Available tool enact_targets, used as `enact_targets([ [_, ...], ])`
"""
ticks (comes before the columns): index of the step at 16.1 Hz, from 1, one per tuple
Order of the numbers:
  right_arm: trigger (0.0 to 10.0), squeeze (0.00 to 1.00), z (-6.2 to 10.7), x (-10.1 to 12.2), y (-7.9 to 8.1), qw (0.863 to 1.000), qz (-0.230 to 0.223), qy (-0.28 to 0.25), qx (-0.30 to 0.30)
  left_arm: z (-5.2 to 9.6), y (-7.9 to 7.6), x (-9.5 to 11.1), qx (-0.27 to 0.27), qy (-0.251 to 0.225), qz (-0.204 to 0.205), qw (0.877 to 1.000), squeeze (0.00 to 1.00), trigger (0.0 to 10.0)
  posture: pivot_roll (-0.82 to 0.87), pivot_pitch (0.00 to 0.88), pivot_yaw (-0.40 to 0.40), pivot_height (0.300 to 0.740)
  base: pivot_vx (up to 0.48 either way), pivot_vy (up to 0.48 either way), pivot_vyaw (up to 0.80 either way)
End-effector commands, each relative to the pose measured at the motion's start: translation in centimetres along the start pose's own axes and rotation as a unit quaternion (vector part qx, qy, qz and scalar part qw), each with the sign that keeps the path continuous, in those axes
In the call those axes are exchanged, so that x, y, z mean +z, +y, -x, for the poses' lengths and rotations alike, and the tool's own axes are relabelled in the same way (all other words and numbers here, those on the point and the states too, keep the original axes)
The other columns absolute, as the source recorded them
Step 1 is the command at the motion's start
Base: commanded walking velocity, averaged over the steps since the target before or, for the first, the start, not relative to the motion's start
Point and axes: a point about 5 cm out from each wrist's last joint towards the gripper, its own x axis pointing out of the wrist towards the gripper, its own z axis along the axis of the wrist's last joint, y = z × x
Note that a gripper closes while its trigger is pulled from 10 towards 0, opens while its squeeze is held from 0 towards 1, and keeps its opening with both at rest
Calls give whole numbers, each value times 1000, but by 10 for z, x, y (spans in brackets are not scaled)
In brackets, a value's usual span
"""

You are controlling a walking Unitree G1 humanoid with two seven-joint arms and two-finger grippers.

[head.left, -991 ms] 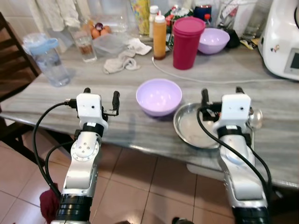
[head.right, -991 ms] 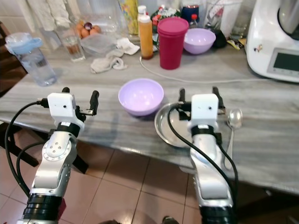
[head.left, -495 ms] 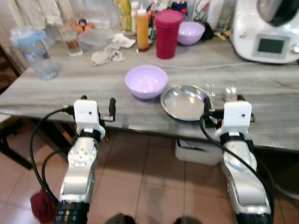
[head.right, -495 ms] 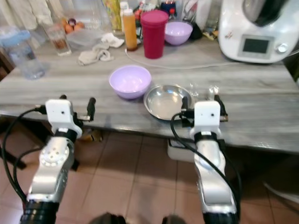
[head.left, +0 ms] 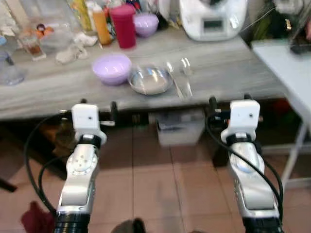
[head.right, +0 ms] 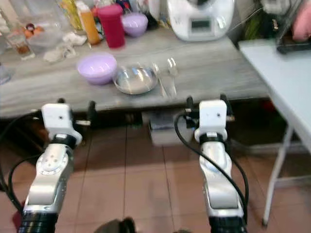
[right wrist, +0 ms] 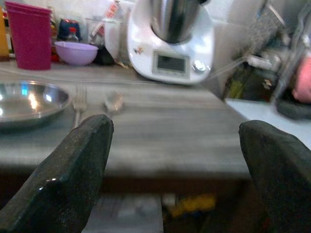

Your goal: Setting the table

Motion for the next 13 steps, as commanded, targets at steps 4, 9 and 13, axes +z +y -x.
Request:
enact_targets([
  [4,10000,0,1,-2,1,1000,-8,2,-1,0,-3,4,-11,-9,-8,1000,0,10000,-150,128,70,740,-243,0,-484],
  [9,10000,0,0,-1,2,1000,-7,-3,6,3,-7,6,-54,-20,9,998,0,10000,-145,127,72,740,0,0,0],
  [13,10000,0,1,-3,3,1000,-8,-1,6,2,-11,8,-68,-23,22,997,0,10000,-145,124,82,740,0,-390,0],
])
